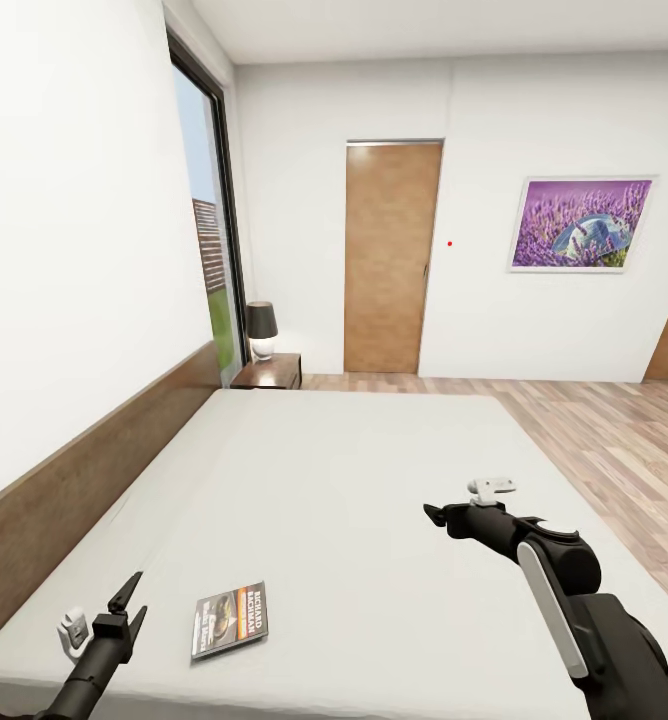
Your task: In the bedroom, move the book from the bed onto either nightstand, and place the two sandals side by side next to the bed.
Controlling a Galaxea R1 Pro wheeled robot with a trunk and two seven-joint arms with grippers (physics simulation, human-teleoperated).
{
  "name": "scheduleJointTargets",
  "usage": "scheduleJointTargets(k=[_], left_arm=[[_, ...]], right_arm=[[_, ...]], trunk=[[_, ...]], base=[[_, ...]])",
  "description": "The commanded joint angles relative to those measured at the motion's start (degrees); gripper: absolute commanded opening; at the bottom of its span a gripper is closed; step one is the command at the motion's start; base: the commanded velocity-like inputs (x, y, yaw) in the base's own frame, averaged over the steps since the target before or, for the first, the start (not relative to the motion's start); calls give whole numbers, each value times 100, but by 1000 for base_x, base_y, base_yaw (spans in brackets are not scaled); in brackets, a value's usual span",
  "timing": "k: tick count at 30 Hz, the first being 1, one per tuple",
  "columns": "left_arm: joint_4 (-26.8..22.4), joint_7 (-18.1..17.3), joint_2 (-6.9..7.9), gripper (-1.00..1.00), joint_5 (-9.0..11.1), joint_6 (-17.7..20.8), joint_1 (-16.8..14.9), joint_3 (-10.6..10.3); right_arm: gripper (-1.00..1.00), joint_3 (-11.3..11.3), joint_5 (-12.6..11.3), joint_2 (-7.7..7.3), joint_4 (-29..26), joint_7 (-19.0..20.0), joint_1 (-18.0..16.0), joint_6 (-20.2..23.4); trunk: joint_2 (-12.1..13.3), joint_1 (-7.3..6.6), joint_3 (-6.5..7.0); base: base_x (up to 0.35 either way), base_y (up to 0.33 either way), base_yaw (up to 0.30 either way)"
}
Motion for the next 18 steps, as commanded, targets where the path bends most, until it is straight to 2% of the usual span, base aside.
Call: scheduleJointTargets(k=[1, 12, 18], left_arm=[[-4, -22, 2, 100, 59, 61, -3, -40], [-17, -118, 2, 100, 53, 64, -3, -53], [-19, -260, 1, 100, 52, 67, -3, -55]], right_arm=[[100, 3, -6, -5, -5, 6, -5, 25], [100, 3, -6, -25, -5, 5, -5, 25], [100, 3, -6, -17, -5, 4, -5, 25]], trunk=[[-46, 23, -26], [-487, 264, -223], [-487, 264, -223]], base=[[0, 0, 0], [0, 0, 0], [0, 0, 0]])
